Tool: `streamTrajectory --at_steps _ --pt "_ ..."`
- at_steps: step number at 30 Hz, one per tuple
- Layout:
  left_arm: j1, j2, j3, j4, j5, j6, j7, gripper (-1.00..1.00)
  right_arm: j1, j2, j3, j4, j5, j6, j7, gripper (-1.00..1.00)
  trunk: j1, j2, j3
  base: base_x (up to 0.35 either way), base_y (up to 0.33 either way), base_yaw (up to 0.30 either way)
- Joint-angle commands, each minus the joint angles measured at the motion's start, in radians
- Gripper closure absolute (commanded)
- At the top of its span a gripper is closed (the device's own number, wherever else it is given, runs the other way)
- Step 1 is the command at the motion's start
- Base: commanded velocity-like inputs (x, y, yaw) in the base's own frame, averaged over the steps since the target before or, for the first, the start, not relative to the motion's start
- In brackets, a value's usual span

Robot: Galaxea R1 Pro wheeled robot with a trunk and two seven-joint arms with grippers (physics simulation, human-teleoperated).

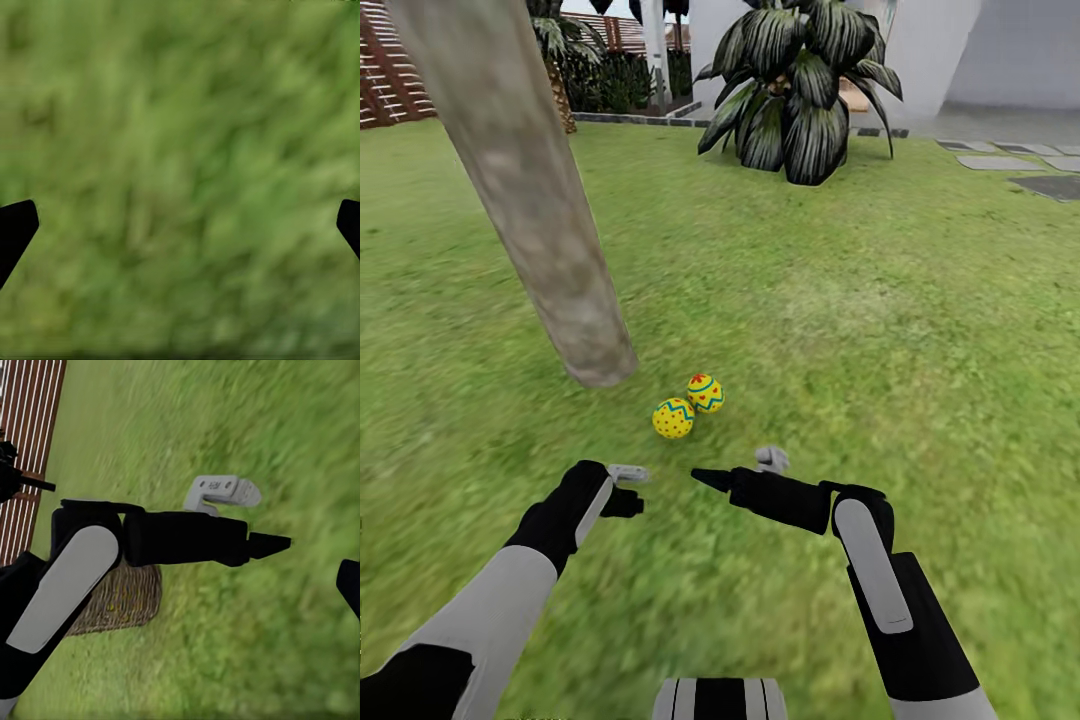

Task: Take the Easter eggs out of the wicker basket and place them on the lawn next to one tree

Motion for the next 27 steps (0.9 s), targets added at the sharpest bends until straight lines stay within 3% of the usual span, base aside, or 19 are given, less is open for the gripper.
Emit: streamTrajectory --at_steps 1,11,27 --pt "0.000 0.000 -0.003 -0.001 0.009 0.004 0.007 -1.00 0.000 0.000 -0.001 -0.001 0.011 0.004 0.009 -1.00 -0.001 0.000 0.003 -0.072 0.000 0.049" --pt "0.000 0.001 -0.003 -0.001 0.006 0.006 0.011 -1.00 0.000 0.000 0.000 -0.001 0.013 0.004 0.005 -1.00 -0.005 0.002 0.043 -0.021 0.000 0.050" --pt "0.001 0.001 -0.003 0.000 0.004 0.005 0.013 -1.00 0.000 0.000 0.000 0.000 0.007 0.004 0.005 -1.00 -0.012 0.006 0.108 -0.001 0.000 0.249"
